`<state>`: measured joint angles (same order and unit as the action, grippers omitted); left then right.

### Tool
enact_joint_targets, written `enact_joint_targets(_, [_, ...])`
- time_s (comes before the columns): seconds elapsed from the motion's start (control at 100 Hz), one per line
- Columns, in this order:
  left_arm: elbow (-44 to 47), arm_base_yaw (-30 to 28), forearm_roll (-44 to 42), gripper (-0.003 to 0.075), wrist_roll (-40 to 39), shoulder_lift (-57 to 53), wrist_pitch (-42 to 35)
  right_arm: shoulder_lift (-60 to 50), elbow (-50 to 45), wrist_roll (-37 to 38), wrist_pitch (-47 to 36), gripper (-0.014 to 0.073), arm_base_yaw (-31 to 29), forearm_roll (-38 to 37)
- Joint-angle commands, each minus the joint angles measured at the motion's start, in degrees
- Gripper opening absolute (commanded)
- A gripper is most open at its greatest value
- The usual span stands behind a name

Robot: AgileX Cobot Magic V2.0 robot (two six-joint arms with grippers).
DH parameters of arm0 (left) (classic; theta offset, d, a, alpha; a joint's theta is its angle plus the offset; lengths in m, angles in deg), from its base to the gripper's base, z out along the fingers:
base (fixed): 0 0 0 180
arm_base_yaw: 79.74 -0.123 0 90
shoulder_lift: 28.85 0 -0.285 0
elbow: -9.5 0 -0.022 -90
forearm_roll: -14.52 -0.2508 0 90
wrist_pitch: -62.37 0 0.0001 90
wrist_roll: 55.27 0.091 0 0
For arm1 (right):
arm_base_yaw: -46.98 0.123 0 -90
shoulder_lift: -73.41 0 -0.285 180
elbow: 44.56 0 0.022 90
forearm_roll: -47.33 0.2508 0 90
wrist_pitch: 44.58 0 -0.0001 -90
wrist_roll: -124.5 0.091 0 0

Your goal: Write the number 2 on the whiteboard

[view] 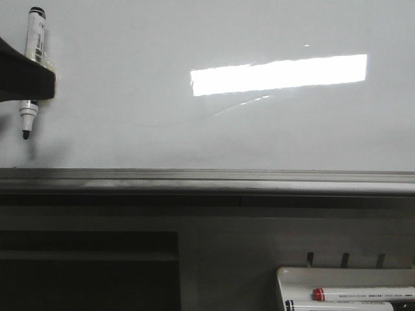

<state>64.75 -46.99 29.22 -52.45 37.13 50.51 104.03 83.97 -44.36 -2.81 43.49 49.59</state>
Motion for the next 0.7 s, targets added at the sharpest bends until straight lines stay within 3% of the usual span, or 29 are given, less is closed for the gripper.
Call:
enact_joint_targets(0.0, [-1.94, 1.2, 1.53, 0.0461, -0.39, 1.11, -6.25, 0.88, 2.03, -0.65, -4.62, -0.005, 0.1, -0.1])
enact_joint_targets(0.31, [-2.18, 1.2, 11.19, 0.0457, -0.39, 5.21, -8.76, 0.88, 2.03, -0.65, -5.08, -0.005, 0.1, -0.1])
enact_joint_targets(0.43, [-2.18, 1.2, 11.87, 0.0415, -0.39, 6.0, -9.42, 0.88, 2.03, -0.65, -5.44, -0.005, 0.1, -0.1])
enact_joint_targets(0.5, [-2.18, 1.2, 12.58, 0.0359, -0.39, 6.14, -9.79, 0.88, 2.03, -0.65, -5.44, -0.005, 0.1, -0.1])
enact_joint_targets(0.57, [-2.18, 1.2, 12.59, 0.0255, -0.39, 6.14, -10.09, 0.88, 2.03, -0.65, -5.56, -0.005, 0.1, -0.1])
enact_joint_targets(0.69, [-2.18, 1.2, 11.59, -0.0004, -0.39, 6.14, -10.66, 0.88, 2.03, -0.65, -5.53, -0.005, 0.1, -0.1])
